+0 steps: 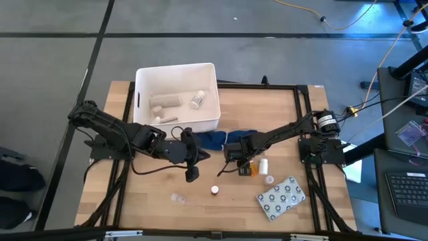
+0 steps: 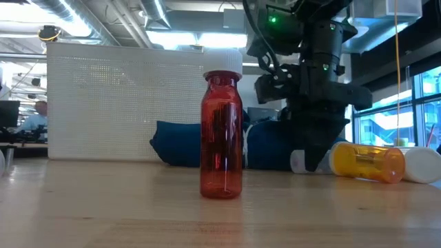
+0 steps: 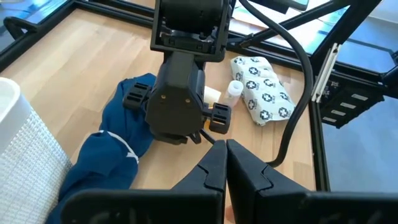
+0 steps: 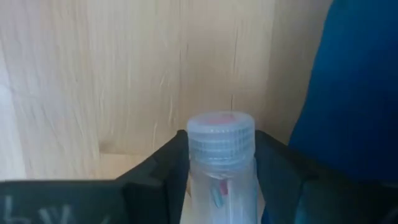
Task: Pick & place medical supplies in basket/bin
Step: Put the top transparent pill bottle into the white container
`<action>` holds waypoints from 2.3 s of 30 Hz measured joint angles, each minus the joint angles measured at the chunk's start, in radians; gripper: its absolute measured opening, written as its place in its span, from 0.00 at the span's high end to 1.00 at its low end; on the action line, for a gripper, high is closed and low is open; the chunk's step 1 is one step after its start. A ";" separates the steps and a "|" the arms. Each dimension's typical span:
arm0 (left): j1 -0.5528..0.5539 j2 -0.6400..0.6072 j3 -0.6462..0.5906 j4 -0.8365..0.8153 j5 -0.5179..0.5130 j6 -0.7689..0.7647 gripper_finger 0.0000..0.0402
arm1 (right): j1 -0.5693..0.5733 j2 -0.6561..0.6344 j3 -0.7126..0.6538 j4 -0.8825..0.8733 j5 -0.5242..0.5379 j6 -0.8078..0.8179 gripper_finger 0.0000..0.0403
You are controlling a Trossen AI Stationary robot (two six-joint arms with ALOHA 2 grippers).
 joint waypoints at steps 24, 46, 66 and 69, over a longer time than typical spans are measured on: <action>0.000 0.000 0.004 0.024 -0.146 0.069 0.99 | -0.028 -0.215 0.223 -0.126 -0.028 -0.087 0.64; -0.002 0.045 0.008 0.312 -0.130 0.905 0.63 | -0.038 -0.352 0.472 -0.141 -0.256 -0.141 0.63; 0.041 0.060 0.008 0.341 -0.068 1.044 0.49 | -0.038 -0.352 0.472 -0.087 -0.347 -0.051 0.63; 0.051 0.073 0.008 0.345 -0.069 1.069 0.49 | -0.038 -0.352 0.472 -0.076 -0.347 -0.052 0.63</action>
